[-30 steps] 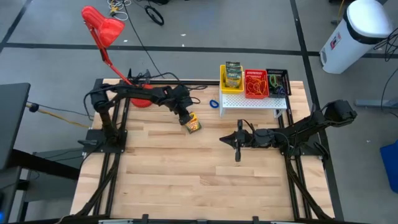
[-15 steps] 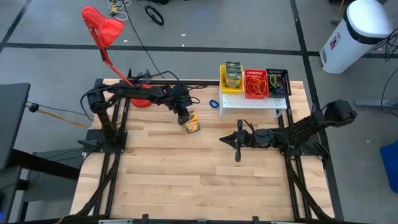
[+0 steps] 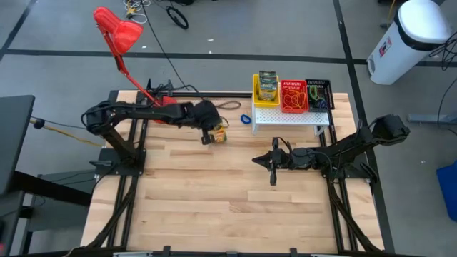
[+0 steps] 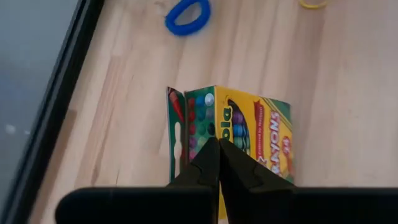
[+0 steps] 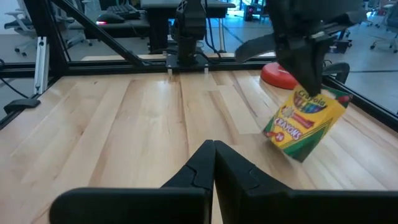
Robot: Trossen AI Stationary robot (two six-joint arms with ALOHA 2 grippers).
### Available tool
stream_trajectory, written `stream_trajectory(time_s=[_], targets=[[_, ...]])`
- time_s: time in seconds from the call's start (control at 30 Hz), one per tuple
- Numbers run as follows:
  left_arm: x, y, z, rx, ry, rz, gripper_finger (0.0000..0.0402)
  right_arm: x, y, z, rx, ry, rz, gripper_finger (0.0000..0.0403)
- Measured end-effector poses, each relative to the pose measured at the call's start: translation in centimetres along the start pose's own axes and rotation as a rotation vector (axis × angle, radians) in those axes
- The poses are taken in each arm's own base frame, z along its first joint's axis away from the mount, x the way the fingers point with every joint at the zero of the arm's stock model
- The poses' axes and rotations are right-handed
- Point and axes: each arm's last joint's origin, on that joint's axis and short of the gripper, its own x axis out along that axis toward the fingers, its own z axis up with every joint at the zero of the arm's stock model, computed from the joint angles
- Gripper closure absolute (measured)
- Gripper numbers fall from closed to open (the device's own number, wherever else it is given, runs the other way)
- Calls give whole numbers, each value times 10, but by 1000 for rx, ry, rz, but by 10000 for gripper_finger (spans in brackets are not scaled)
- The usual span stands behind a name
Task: Pick & Place Office Desk Supplies
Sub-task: Put the yellow crayon box on the yellow basket
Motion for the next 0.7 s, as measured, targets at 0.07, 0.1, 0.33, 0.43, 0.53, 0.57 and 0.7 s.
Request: stream_trajectory(time_s=[0.07,0.1,0.33,0.43,0.53,0.57,0.7], targets=[[-2,-13,3,53,2,34,398,0,0,0,0,0,0,390],[-4,-19,4,81,2,45,398,0,0,0,0,0,0,390],[-14,-55,10,202,-19,187,398,0,0,0,-1,1,0,390],[-18,-65,11,232,-22,248,398,0,0,0,-1,1,0,390],[-20,-74,12,246,-30,316,398,0,0,0,-1,1,0,390],[-21,-76,12,253,-29,337,398,0,0,0,0,0,0,390],[-26,-88,12,278,-44,389,398,0,0,0,0,0,0,390]])
